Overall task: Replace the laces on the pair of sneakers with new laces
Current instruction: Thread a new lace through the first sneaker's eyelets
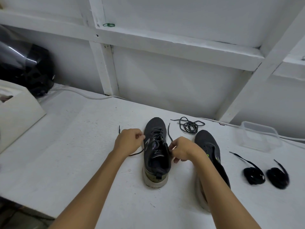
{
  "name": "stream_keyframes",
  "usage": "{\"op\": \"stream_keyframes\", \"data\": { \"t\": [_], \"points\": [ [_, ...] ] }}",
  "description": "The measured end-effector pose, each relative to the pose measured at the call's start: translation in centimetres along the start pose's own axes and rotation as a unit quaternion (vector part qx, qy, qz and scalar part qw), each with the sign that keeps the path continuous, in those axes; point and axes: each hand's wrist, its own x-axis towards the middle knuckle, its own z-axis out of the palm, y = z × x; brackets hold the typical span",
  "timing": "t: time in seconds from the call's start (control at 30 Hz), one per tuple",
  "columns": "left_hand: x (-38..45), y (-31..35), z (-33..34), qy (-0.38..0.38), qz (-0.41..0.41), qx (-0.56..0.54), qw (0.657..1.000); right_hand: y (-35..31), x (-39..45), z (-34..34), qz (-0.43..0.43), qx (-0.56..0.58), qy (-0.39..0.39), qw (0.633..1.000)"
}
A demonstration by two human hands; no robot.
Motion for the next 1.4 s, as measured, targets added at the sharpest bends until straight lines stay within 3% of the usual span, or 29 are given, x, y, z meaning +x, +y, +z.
{"op": "stream_keyframes", "data": {
  "t": [0.1, 0.2, 0.3, 0.6, 1.03, 1.2, 1.4],
  "points": [
    [0.3, 1.7, 0.3, 0.029, 0.04, -0.086, 0.995, 0.1, 1.2, -0.2, -0.073, 0.073, 0.153, 0.983],
    [0.6, 2.9, 0.6, 0.044, 0.045, -0.099, 0.993, -1.1, 1.7, -0.4, -0.136, 0.107, 0.211, 0.962],
    [1.1, 3.3, 0.9, 0.039, 0.038, -0.062, 0.997, -2.4, 1.8, -0.8, -0.167, 0.047, 0.197, 0.965],
    [1.5, 4.4, 1.1, 0.042, 0.042, 0.042, 0.997, -3.6, 2.9, -1.1, -0.131, -0.061, 0.165, 0.976],
    [0.8, 3.6, 2.0, 0.051, -0.026, -0.104, 0.993, -2.0, 3.3, -0.3, -0.113, 0.04, 0.161, 0.98],
    [0.7, 3.3, 1.2, 0.04, 0.016, -0.103, 0.994, -1.8, 3.0, -0.8, -0.153, 0.076, 0.163, 0.972],
    [0.8, 2.9, 0.2, -0.033, 0.051, -0.106, 0.993, -2.3, 2.3, -1.9, -0.173, 0.012, 0.13, 0.976]
  ]
}}
